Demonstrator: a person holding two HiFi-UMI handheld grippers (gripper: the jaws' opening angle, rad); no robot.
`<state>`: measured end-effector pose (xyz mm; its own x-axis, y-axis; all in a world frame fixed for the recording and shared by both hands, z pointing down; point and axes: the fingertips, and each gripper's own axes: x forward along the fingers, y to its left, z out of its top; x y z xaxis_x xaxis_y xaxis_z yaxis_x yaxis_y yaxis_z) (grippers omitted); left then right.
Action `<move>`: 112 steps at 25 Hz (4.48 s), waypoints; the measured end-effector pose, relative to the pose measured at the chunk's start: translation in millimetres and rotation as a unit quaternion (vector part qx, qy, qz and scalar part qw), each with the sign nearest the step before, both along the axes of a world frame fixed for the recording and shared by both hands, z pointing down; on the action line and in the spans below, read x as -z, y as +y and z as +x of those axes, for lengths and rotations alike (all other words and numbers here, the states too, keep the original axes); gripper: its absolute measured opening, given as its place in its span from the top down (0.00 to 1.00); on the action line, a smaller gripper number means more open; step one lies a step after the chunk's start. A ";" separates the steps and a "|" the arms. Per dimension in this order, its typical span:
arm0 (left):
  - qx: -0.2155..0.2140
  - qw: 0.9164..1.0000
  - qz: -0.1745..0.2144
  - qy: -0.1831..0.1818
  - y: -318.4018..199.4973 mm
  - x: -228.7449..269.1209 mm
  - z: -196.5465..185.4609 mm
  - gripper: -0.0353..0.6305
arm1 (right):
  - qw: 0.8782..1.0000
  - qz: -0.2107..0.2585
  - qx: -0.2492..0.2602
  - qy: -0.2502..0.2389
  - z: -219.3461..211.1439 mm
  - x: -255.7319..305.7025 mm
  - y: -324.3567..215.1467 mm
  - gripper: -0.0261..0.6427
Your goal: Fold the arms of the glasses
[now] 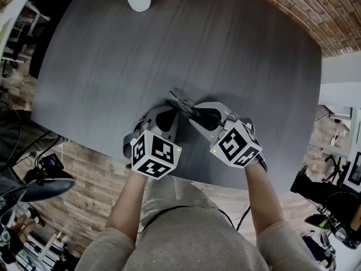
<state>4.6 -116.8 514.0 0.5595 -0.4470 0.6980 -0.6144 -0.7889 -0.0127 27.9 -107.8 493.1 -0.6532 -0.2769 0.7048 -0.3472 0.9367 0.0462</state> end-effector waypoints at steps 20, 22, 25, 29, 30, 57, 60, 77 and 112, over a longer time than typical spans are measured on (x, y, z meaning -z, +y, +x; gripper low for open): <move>0.137 0.983 -0.003 0.122 -12.3 29.3 -73.4 0.95 | 0.999 0.029 0.027 0.014 5.2 0.7 -2.8 0.84; 0.144 0.981 -0.003 0.131 -13.4 32.7 -75.6 0.95 | 1.000 0.001 0.005 -0.015 5.0 3.3 -6.2 0.84; 0.144 0.980 0.001 0.135 -14.1 36.5 -74.8 0.95 | 0.999 -0.014 -0.010 -0.028 6.5 4.9 -9.6 0.84; 0.138 0.981 -0.001 0.136 -12.6 35.8 -68.9 0.95 | 1.000 0.000 -0.005 0.000 11.4 0.7 -8.5 0.82; 0.137 0.981 -0.002 0.136 -11.9 35.0 -68.7 0.95 | 1.000 0.004 -0.005 0.003 10.7 0.0 -8.2 0.82; 0.126 0.979 0.032 0.155 -7.8 52.2 -69.9 0.95 | 0.991 0.000 -0.081 -0.110 17.2 36.6 -11.7 0.64; 0.125 0.978 0.045 0.159 -4.3 60.0 -69.9 0.95 | 0.988 0.020 -0.095 -0.120 24.2 47.1 -11.3 0.65; 0.157 0.948 0.163 0.224 34.5 142.4 -77.6 0.95 | 0.947 0.092 -0.225 -0.209 58.3 126.7 25.4 0.96; 0.164 0.909 0.254 0.285 122.7 285.6 -68.7 0.95 | 0.902 0.213 -0.235 -0.294 74.5 282.1 124.1 0.96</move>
